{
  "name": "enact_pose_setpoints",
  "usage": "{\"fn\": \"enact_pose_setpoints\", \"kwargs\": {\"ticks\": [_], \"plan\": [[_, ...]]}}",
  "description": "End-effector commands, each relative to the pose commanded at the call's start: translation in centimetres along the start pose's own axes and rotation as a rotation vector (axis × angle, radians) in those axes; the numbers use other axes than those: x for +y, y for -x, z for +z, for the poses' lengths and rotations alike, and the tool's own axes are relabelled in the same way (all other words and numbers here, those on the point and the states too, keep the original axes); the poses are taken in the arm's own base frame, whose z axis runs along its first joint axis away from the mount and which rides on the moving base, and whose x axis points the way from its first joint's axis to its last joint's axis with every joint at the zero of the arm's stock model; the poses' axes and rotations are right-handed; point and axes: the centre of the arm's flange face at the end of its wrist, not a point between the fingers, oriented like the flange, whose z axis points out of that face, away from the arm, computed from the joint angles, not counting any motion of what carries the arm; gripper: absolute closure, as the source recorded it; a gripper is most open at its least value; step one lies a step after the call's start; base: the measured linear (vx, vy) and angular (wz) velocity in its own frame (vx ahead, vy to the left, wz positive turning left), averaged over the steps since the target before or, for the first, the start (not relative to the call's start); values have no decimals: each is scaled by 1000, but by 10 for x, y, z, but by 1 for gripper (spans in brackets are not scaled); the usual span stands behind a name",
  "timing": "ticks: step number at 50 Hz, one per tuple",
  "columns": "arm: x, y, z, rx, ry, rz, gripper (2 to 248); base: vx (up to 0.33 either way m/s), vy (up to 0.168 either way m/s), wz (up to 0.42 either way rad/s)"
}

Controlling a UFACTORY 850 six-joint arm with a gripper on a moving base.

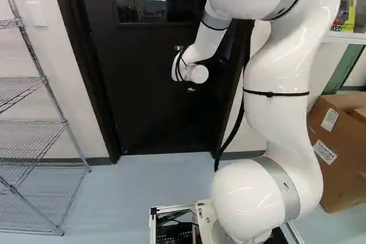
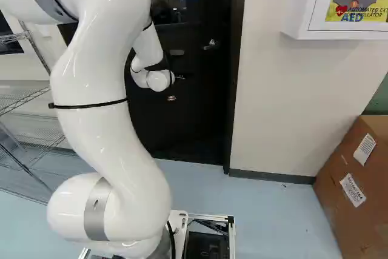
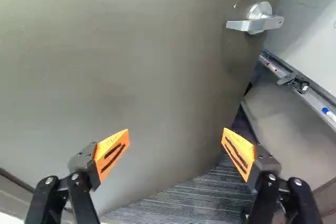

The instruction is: Open the door and move inside

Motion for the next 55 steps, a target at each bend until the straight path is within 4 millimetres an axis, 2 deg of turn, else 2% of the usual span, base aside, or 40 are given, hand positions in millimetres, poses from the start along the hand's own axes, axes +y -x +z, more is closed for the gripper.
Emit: {"fn": "enact_pose_setpoints", "kwargs": {"ticks": [37, 55], "plan": [[-3, 17, -76, -30, -121, -129, 3, 0, 0, 0], [0, 27, -113, -38, -127, -138, 3, 0, 0, 0]]}}
